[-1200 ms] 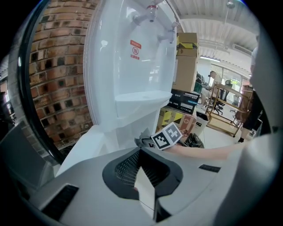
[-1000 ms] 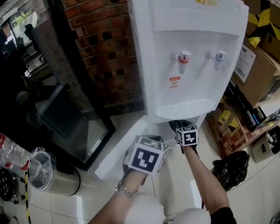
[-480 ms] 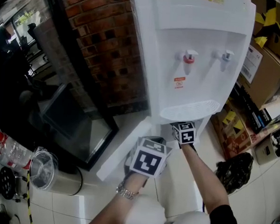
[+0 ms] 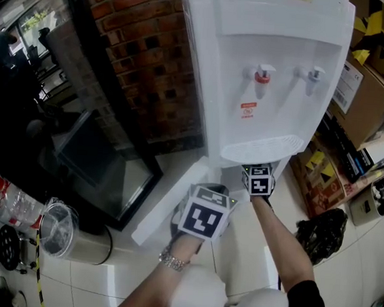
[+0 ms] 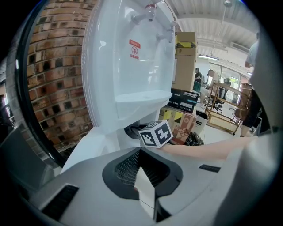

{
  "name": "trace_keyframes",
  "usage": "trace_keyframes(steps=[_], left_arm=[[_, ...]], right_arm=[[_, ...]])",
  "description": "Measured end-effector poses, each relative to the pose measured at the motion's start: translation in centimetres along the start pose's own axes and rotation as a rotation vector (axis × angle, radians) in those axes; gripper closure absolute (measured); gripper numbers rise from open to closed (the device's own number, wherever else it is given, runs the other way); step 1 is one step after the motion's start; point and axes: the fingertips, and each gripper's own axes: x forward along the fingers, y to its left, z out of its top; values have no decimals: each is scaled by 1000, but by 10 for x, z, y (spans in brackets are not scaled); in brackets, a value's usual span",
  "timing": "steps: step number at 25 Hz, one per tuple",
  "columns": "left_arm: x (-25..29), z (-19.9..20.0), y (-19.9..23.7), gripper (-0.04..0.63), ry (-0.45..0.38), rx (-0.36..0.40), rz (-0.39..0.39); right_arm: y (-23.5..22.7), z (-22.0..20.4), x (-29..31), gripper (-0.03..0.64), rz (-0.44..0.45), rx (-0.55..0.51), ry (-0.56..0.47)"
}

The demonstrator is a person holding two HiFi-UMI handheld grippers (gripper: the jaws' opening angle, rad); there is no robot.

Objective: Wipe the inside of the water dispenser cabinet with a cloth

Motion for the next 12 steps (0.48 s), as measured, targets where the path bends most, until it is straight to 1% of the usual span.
trace_keyframes(steps=[3, 4, 5, 7, 9, 10, 12], left_arm=[[0, 1, 1, 594, -5, 0, 4], [0, 0, 1, 594, -4, 1, 4], [1, 0, 1, 594, -3, 1, 2], [1, -1, 1, 594, -1, -1, -2], [1, 0, 1, 594, -3, -3, -3], [1, 0, 2, 594, -5, -4, -3], [0, 1, 2, 594, -9, -4, -4]], right_arm=[[46, 15, -3, 588, 195, -18, -64], [59, 17, -4, 588, 235, -36, -75], [68, 18, -3, 588, 254, -51, -78], [74, 13, -1, 588, 256, -63, -66], [65, 5, 3, 588, 219, -56, -44], [55, 0, 5, 588, 185, -47, -29], [26, -7, 5, 588, 88, -14, -1]])
